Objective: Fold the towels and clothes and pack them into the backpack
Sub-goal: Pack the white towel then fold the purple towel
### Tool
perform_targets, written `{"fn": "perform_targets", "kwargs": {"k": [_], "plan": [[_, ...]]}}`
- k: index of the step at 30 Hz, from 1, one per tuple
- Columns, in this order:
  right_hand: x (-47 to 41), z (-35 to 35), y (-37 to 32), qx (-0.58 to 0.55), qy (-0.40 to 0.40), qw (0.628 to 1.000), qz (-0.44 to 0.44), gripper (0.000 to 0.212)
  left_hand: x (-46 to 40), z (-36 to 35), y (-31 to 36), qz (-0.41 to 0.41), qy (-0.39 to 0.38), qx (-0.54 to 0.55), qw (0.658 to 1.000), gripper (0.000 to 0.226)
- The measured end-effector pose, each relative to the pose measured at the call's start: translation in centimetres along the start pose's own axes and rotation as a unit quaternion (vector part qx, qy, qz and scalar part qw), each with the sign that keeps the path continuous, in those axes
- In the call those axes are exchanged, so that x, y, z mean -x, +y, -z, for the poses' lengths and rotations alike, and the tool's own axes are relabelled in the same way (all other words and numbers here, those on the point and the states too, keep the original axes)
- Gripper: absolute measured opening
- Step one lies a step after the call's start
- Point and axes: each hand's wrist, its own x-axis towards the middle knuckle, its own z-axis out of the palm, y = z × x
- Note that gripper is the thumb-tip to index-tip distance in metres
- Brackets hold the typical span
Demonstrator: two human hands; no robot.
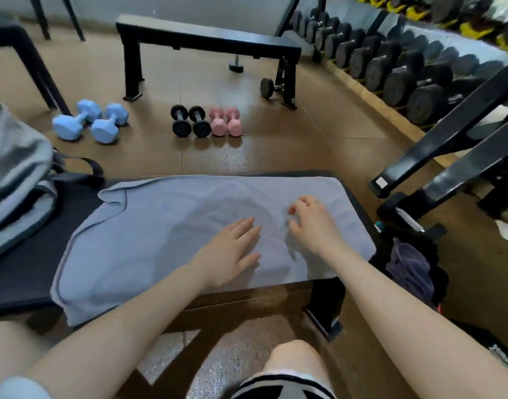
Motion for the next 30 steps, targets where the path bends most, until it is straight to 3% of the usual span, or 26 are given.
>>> {"fn": "perform_targets", "kwargs": {"k": [4,7,10,14,17,20,25,27,30], "plan": [[-3.9,-4.2,-10.0,-0.086,-0.045,0.978,0.187,0.018,5.7,2.3,-5.1,0.121,0.094,-0.043,0.987,0.054],[-5.3,-6.7,-17.3,-0.104,-0.050,0.956,0.268,0.024,10.7,3.4,-8.4,0.236,0.157,-0.056,0.957,0.049],[-5.8,-8.1,-23.1,-0.097,-0.059,0.944,0.310,0.031,15.0,3.7,-10.2,0.389,0.185,-0.067,0.900,0.034],[-7.6,-9.1,-26.9,-0.030,-0.094,0.936,0.338,0.061,17.7,2.6,-10.3,0.502,0.267,-0.021,0.822,0.034],[-9.8,-10.1,-27.6,-0.024,-0.083,0.953,0.292,0.048,18.2,2.0,-9.3,0.564,0.285,0.051,0.774,0.037],[-12.3,-10.7,-27.2,-0.042,-0.080,0.965,0.245,0.023,17.9,1.9,-8.2,0.569,0.252,0.016,0.782,0.024],[-14.2,-9.8,-25.7,-0.140,-0.064,0.965,0.214,0.021,16.8,2.6,-8.3,0.541,0.255,0.051,0.800,0.017],[-14.1,-9.9,-25.4,-0.162,-0.105,0.939,0.286,0.022,16.7,3.2,-8.7,0.533,0.264,0.068,0.801,0.017],[-13.8,-10.6,-25.3,-0.127,-0.198,0.887,0.397,0.043,16.8,4.0,-9.2,0.520,0.287,0.101,0.798,0.015]]}}
